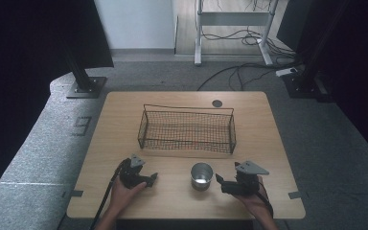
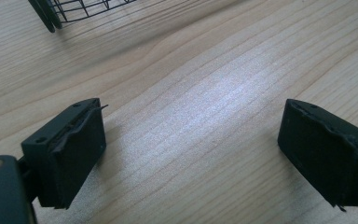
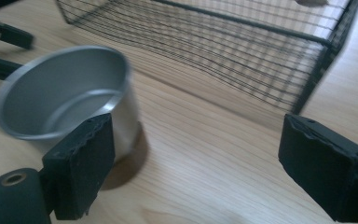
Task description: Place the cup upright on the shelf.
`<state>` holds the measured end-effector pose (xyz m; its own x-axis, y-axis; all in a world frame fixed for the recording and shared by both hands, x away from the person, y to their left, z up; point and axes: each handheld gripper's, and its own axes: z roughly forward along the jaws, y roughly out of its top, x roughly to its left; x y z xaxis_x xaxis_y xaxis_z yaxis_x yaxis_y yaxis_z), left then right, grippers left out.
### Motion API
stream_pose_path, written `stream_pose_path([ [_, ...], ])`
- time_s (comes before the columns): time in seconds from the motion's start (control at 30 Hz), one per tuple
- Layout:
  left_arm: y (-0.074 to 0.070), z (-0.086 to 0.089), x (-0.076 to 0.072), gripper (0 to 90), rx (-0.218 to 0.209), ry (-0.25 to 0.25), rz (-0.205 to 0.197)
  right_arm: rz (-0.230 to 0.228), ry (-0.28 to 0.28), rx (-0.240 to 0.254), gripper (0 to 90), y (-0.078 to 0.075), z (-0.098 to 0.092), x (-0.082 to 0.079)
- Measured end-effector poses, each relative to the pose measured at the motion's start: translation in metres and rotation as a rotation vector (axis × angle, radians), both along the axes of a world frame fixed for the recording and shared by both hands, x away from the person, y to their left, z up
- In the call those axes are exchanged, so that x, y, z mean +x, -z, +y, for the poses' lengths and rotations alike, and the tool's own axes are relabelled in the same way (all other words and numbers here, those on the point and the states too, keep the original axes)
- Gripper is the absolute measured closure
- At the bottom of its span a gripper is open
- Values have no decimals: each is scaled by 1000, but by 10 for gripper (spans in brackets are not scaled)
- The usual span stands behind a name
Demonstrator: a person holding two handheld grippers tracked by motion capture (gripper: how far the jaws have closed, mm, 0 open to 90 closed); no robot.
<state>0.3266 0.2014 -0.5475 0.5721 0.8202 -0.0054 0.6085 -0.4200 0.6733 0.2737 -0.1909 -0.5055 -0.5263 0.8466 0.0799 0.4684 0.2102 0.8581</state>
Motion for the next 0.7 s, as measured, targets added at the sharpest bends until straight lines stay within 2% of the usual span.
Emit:
stream_pose_path([
  [0.33, 0, 0, 0, 74, 0, 0, 0, -15, -70, 6, 109, -11, 19, -12],
  [0.7, 0, 0, 0, 74, 0, -2, 0, -22, -116, -6, 104, -14, 39, -10],
])
